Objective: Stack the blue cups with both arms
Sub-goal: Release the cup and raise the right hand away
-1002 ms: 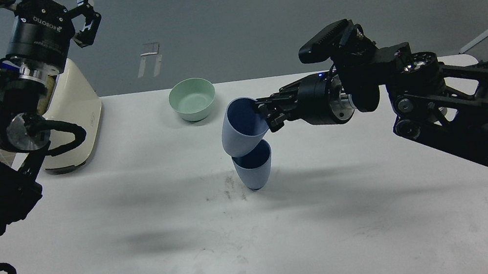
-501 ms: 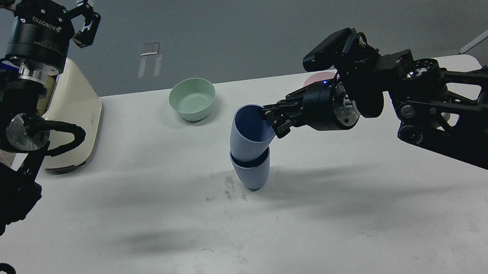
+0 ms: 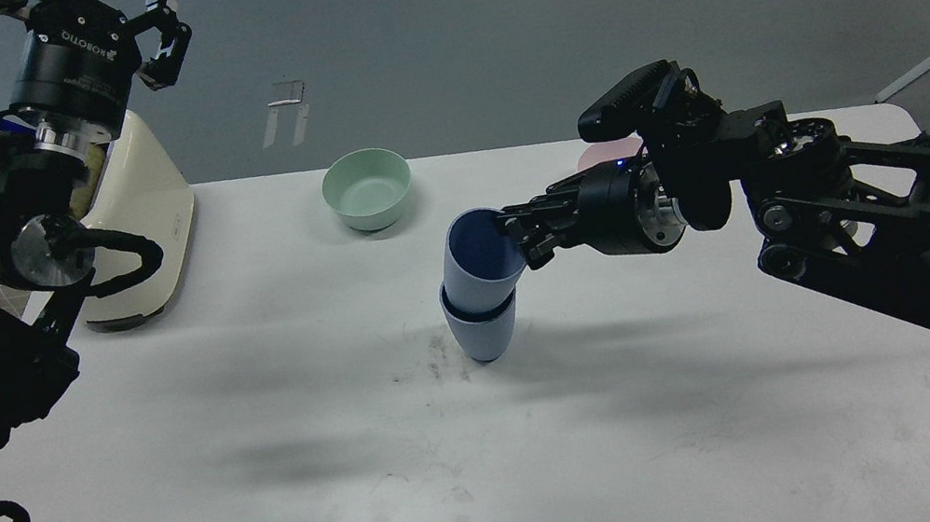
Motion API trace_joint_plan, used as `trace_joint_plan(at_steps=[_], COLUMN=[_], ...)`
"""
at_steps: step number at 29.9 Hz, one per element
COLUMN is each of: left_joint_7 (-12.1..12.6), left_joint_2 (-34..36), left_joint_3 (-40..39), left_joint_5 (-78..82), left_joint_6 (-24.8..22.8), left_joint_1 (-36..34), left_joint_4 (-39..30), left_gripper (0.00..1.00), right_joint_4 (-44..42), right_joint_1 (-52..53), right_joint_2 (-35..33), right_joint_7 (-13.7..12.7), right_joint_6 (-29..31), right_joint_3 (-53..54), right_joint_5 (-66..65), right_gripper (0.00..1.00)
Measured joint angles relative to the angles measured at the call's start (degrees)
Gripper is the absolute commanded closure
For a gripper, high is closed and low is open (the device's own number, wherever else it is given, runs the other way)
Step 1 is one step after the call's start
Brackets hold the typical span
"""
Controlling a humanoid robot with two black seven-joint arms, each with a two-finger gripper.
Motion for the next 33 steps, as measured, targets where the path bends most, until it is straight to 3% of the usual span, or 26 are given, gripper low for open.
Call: trace_joint_plan(at_steps=[3,8,10,11,19,26,33], left_joint_7=[-0.01,-0.06,-0.08,-0.09,-0.10,-0.28,0.05], left_joint_2=[0.04,0.04,0.04,0.04,0.05,-0.14,-0.78], left_joint_3=[0.02,0.02,0.01,0.00,0.05,-0.43,-0.35], left_joint_5=[0.00,0.03,0.03,0.02,0.01,-0.08,-0.09], left_joint_6=[0.00,0.00,0.00,-0.01,-0.10,-0.08,-0.03], left_joint_1=[-0.04,-0.04,-0.04,-0.04,0.06,0.57,0.56], left_joint_4=[0.00,0.00,0.00,0.00,-0.01,-0.03,0.00], left_gripper=[0.02,0.02,0.02,0.02,0.02,0.02,0.02], right_joint_4=[0.00,-0.13,-0.35,-0.49,-4.29,-9.84,-15.22], right_joint_1=[-0.04,-0.15,-0.24,-0.29,-0.98,-2.31,-2.71], right_joint_2=[-0.06,-0.13,-0.02,0.15,4.24,11.01,11.86], right_joint_7=[0.06,0.11,0.16,0.17,0.18,0.19,0.52], right_joint_6=[0.00,0.00,0.00,0.00,-0.01,-0.02,-0.02], right_joint_3=[0.13,0.59,1.38,2.45,23.29,48.81,65.15], right_joint_5=[0.01,0.01,0.01,0.02,0.18,0.22,7.21], right_gripper=[0.71,0.42,0.08,0.03,0.00,0.00,0.00])
